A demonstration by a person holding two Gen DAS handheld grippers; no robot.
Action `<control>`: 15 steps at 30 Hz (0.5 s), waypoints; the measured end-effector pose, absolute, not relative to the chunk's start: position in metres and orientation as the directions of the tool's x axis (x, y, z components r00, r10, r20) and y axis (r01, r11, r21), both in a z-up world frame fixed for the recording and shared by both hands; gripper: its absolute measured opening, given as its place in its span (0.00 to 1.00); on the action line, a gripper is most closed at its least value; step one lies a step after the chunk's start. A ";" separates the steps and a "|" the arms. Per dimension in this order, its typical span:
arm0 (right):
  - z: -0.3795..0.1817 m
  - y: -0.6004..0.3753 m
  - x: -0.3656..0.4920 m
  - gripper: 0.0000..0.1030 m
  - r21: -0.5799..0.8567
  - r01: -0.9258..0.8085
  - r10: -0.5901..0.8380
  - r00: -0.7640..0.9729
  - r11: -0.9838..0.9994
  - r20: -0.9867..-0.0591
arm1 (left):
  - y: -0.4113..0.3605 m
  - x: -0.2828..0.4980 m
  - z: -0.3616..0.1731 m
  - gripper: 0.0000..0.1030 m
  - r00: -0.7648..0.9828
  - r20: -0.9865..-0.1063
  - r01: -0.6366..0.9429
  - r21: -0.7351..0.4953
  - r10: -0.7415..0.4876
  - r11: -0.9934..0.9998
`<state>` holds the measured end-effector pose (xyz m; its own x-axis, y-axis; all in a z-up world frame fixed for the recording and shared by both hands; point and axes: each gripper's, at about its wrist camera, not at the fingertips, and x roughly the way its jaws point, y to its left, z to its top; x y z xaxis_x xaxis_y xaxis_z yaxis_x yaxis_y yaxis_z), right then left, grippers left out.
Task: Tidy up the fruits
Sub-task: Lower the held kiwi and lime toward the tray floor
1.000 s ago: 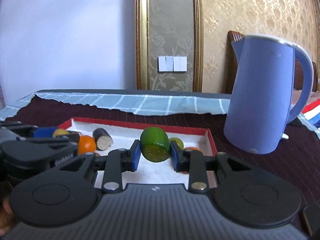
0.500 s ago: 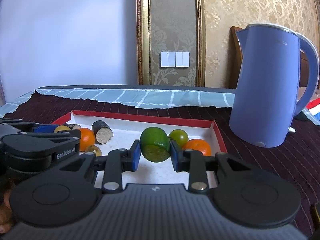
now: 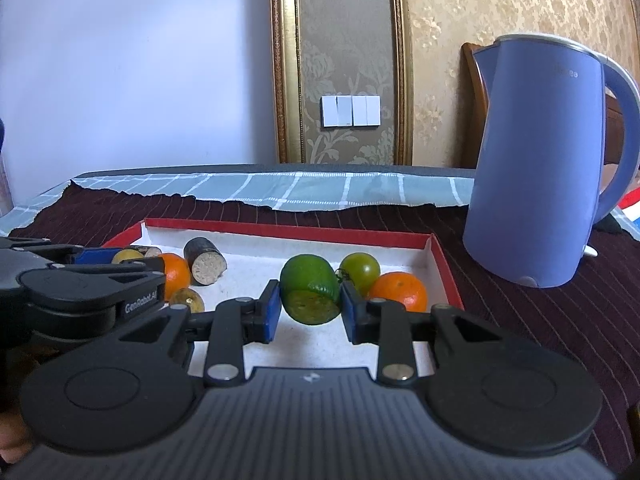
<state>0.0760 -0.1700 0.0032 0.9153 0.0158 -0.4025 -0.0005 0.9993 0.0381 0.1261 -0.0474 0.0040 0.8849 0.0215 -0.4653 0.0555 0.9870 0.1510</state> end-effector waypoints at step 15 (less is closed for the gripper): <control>0.010 -0.164 0.094 0.29 -0.021 0.010 -0.018 0.913 1.000 -0.407 | -0.056 0.143 0.006 0.29 0.888 -0.459 0.053 0.156 0.025 0.986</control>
<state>0.0939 -0.1635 0.0101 0.9130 -0.0177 -0.4075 0.0098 0.9997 -0.0214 0.1430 -0.0557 0.0056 0.8879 0.0252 -0.4593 0.0528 0.9863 0.1563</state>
